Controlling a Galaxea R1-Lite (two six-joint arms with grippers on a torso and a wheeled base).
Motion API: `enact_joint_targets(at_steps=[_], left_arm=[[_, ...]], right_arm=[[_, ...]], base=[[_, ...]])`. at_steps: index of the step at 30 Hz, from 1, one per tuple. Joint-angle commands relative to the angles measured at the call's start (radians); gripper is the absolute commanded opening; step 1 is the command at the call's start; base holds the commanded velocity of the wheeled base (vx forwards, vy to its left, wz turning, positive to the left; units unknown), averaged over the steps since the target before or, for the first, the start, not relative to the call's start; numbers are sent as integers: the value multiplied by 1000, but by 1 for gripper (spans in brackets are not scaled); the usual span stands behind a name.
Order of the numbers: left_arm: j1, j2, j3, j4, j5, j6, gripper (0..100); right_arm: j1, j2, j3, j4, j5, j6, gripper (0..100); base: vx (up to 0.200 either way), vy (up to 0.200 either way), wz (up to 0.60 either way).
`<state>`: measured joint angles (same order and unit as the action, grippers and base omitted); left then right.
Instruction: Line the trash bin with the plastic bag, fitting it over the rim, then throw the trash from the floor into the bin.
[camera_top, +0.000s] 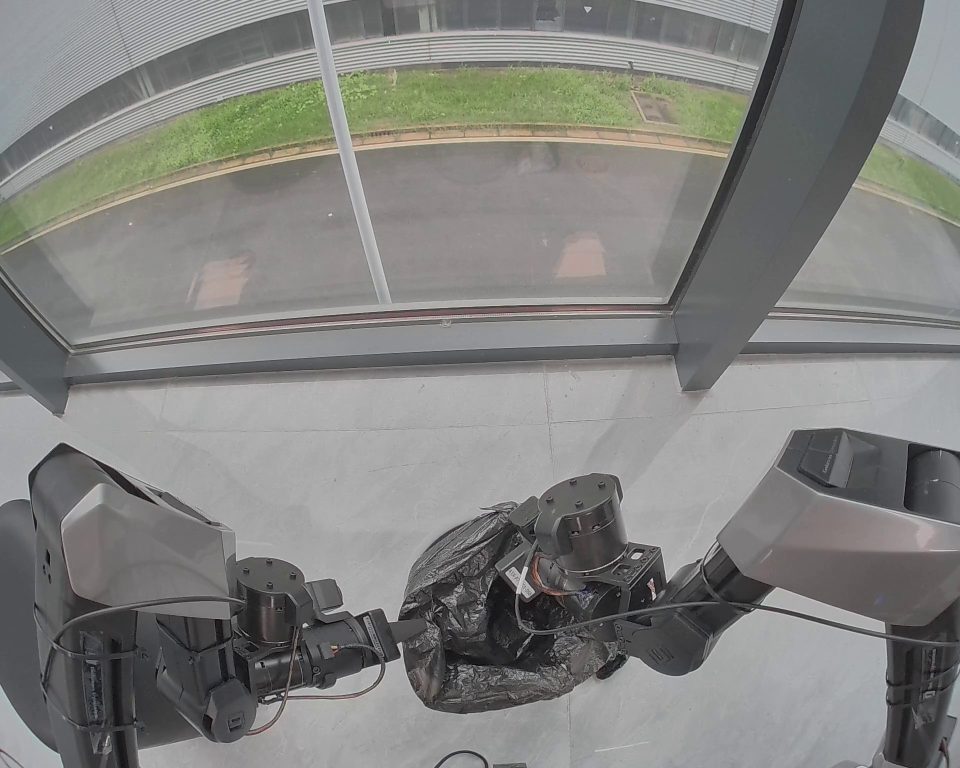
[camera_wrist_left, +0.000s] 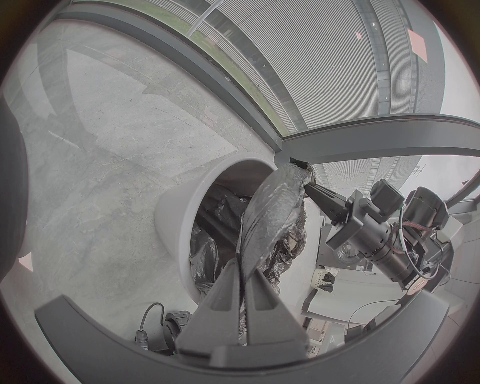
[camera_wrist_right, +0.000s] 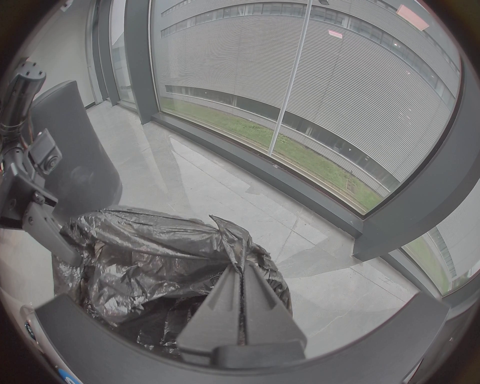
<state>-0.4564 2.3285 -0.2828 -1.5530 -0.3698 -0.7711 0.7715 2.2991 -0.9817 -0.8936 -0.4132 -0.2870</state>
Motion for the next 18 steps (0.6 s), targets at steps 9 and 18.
enact_joint_targets(at_steps=[9,18], left_arm=[[5,-6,-6,-6,-1,-1,0],[35,-15,-79,-4,-3,-2,0]], right_arm=[[-9,8,-29,-1,-29,-1,0],[-11,31,-71,-1,-21,-3,0]], base=[[0,0,0],[0,0,0]])
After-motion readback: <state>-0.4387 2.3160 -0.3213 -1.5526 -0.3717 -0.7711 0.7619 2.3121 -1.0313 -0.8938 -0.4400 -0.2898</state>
